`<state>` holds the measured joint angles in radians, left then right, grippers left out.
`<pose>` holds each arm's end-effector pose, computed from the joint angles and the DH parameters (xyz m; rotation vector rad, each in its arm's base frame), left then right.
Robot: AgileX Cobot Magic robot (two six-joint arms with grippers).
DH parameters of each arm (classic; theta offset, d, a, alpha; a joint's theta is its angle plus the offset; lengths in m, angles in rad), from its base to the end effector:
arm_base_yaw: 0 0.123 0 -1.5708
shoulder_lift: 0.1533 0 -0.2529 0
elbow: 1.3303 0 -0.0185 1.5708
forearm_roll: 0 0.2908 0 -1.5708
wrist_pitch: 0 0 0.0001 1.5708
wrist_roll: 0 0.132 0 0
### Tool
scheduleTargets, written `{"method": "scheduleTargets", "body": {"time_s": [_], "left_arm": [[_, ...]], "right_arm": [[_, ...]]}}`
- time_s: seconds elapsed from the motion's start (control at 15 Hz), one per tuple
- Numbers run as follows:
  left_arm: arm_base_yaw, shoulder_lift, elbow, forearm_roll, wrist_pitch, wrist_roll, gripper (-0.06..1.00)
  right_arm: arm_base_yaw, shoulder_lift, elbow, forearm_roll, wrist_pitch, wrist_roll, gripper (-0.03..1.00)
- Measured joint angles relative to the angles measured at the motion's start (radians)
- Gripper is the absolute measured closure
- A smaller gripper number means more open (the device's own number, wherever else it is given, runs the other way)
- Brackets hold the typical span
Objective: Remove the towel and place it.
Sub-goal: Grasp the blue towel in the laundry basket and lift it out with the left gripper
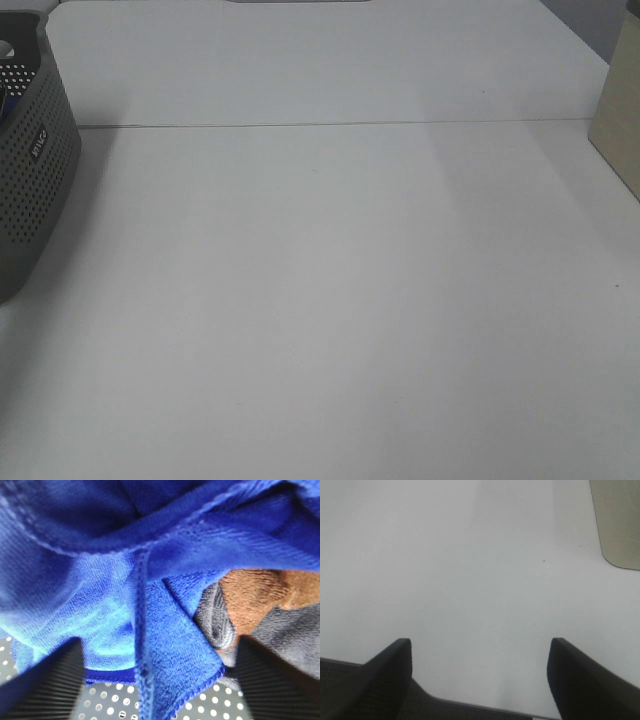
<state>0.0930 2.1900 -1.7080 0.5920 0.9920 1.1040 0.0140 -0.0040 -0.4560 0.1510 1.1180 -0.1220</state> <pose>0.4755 0.1063 0.0969 -1.7442 -2.3049 -0.7886 0.0987 0.0192 0.2575 -0.1536 2.1281 0.1205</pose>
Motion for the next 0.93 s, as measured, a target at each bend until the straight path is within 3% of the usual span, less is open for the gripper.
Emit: {"method": "scheduleTargets", "body": {"time_s": [0.2,0.53,0.67,0.93], "left_arm": [[0.025,0.0,0.0,0.001,-0.004,-0.001,0.48],[0.032,0.006,0.0,-0.009,-0.032,-0.001,0.74],[0.032,0.017,0.0,-0.033,-0.032,-0.004,0.94],[0.032,0.018,0.0,-0.037,-0.032,-0.054,0.94]], "right_arm": [[0.0,0.0,0.0,0.0,0.0,0.0,0.23],[0.0,0.0,0.0,0.0,0.0,0.0,0.23],[0.0,0.0,0.0,0.0,0.0,0.0,0.23],[0.0,0.0,0.0,0.003,0.0,0.0,0.23]]}}
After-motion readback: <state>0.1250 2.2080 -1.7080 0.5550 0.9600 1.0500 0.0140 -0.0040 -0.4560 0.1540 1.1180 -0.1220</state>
